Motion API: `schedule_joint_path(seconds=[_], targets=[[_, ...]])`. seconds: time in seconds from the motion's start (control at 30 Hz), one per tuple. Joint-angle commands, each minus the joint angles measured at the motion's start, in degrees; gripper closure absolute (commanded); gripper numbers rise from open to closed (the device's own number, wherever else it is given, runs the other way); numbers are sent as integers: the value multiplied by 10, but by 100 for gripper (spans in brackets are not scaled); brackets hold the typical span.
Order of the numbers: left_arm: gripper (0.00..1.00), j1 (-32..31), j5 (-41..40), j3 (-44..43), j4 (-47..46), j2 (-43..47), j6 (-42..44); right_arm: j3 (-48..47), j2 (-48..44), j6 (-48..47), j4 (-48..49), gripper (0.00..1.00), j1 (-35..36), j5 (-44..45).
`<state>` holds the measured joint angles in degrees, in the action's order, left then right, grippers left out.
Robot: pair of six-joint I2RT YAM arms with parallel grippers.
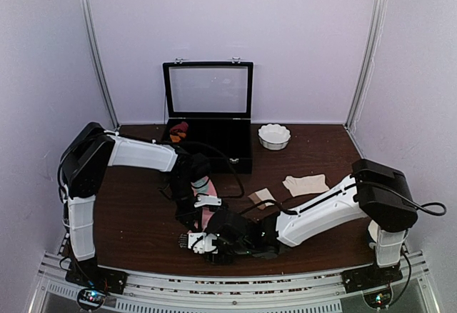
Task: Roll the socks
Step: Roll the sock at the center of the board.
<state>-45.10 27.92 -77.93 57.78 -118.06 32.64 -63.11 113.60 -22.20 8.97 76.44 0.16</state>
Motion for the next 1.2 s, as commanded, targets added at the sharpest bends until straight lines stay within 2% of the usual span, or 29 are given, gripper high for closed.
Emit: schedule_joint_path(seconds=[0.0,0.17,0.37,0.5,0.63,0.73,1.03,1.17], targets=[[92,-1,-95,34,29,-51,8,23,16,20,13,58,-7,15],[92,-1,-100,35,31,-50,12,44,22,55,20,59,-21,8],[92,5,-95,30,31,-35,13,51,35,92,6,68,-34,-26],[90,21,-78,25,31,9,13,52,39,122,-5,78,-48,-77],[80,50,-57,29,13,67,6,52,40,145,-13,90,-64,-123],[77,72,-46,40,-7,120,6,44,43,151,-28,96,-72,-151],[73,95,-7,70,-24,211,35,-6,70,162,-94,98,-82,-199],[73,97,-15,142,-65,273,68,-21,72,204,-111,98,-108,-246]])
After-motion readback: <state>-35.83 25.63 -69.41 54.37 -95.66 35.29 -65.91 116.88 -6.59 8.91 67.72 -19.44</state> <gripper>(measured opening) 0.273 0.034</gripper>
